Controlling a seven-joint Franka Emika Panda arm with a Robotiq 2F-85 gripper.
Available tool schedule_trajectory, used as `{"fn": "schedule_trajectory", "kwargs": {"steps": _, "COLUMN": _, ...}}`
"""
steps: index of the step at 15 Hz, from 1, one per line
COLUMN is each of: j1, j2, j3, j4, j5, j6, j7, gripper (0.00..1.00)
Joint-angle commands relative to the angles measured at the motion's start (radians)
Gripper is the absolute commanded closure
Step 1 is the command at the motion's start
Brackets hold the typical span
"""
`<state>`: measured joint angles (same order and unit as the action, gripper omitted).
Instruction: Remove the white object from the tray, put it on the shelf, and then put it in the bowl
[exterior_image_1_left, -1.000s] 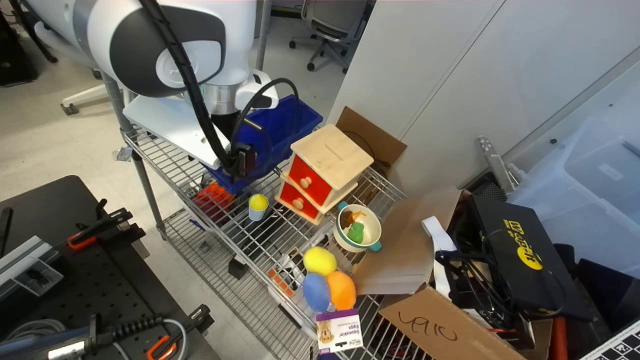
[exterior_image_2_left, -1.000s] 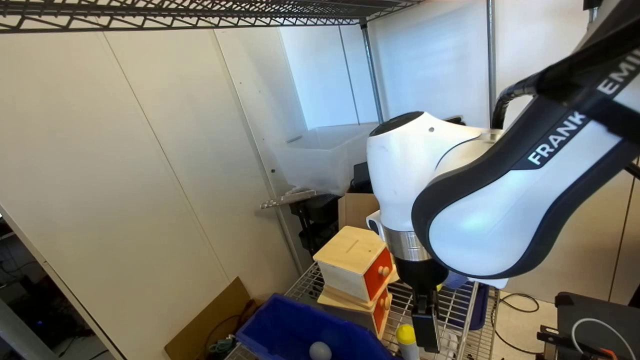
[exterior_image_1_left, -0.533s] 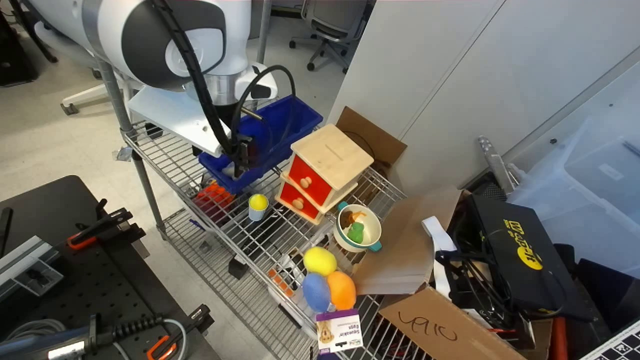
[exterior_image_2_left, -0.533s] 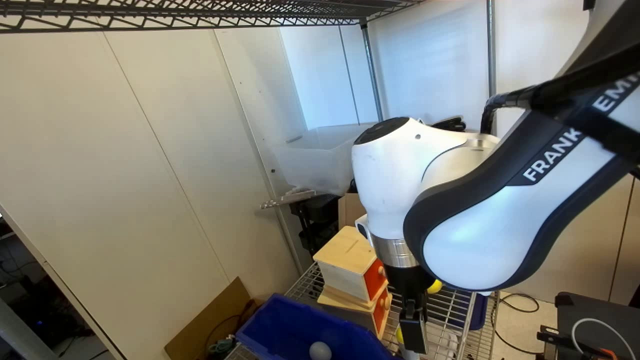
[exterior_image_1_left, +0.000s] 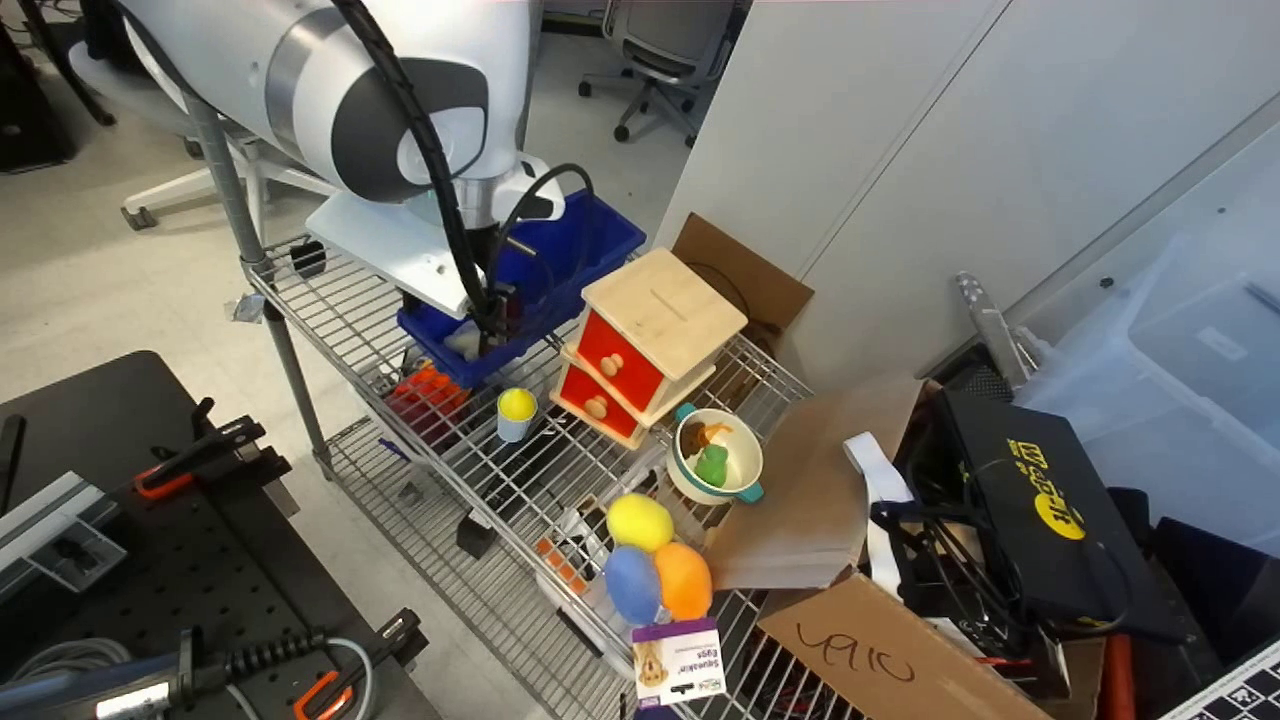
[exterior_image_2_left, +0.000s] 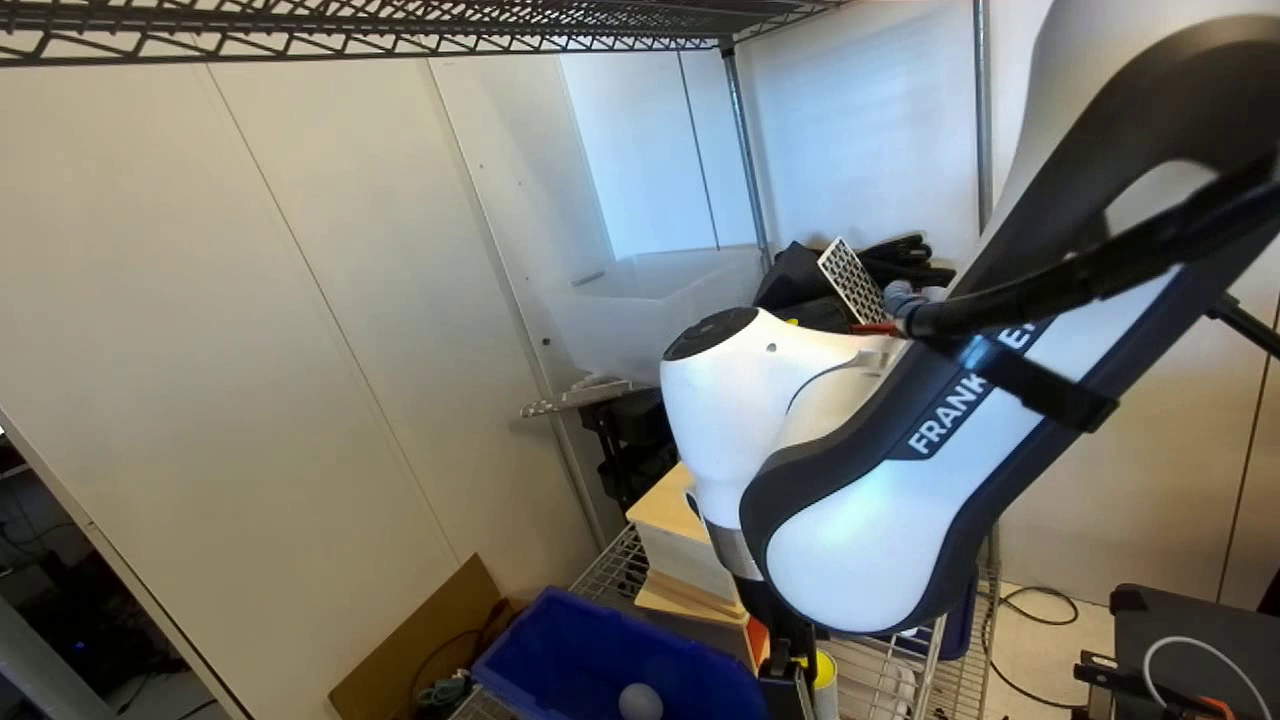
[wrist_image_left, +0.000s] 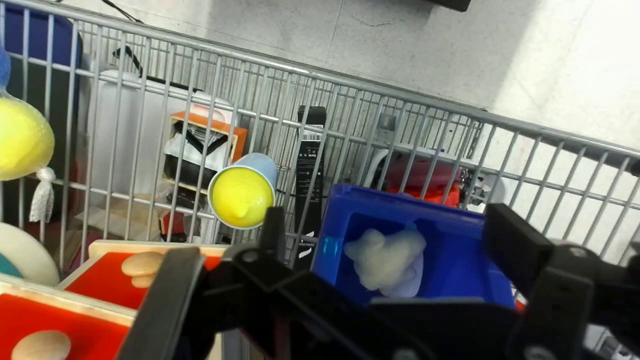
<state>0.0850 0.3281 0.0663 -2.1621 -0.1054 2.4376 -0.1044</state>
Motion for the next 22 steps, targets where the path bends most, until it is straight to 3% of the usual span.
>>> {"fn": "schedule_trajectory", "kwargs": {"steps": 1, "j1": -0.009, "j2": 0.071, "j3": 0.011, "j4": 0.072, "j5": 0.031, "j6": -0.021, "j7": -0.008, "gripper": 0.0}}
{"fn": "schedule_trajectory", "kwargs": {"steps": 15, "j1": 0.024, "j2": 0.096, "j3": 0.062, "j4": 0.133, "j5": 0.047, "j6": -0.012, "j7": -0.037, "gripper": 0.0}}
{"fn": "schedule_trajectory", "kwargs": {"steps": 22, "j1": 0.034, "j2": 0.09, "j3": 0.051, "j4": 0.117, "j5": 0.03, "j6": -0.003, "j7": -0.014, "gripper": 0.0}}
